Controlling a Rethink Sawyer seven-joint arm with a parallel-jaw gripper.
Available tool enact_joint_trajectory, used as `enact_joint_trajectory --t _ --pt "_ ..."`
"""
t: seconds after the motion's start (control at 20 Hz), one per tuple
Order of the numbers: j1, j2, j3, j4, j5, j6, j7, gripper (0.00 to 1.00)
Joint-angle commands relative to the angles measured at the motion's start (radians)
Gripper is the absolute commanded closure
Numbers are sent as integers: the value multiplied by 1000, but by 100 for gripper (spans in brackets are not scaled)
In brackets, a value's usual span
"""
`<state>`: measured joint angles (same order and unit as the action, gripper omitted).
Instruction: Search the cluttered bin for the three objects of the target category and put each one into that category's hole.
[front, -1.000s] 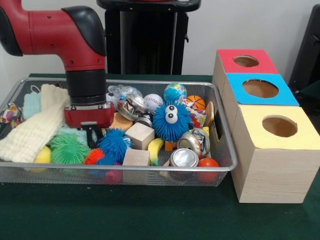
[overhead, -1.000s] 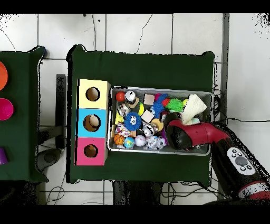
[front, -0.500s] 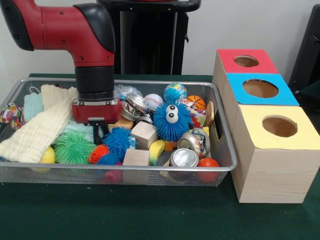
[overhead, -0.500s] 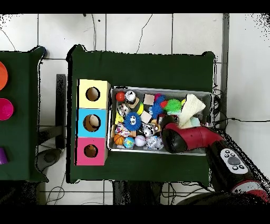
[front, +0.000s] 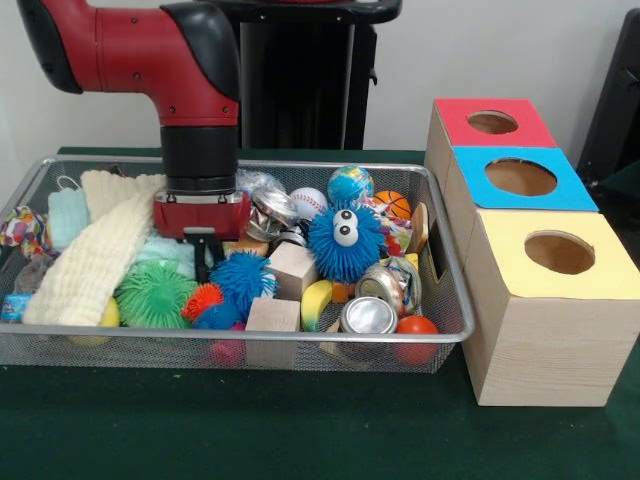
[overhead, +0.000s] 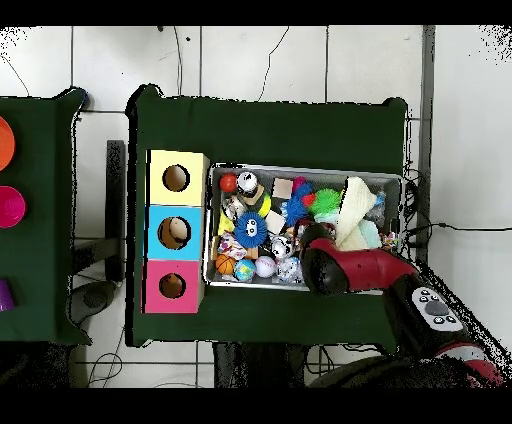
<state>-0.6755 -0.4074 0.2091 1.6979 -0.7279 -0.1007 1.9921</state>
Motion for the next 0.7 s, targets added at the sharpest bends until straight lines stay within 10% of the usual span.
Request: enact_joint_trajectory --t 0.05,0.7 --pt "53 137 -56 206 66 48 194 100" --pt "84 72 -67 316 203 53 177 100"
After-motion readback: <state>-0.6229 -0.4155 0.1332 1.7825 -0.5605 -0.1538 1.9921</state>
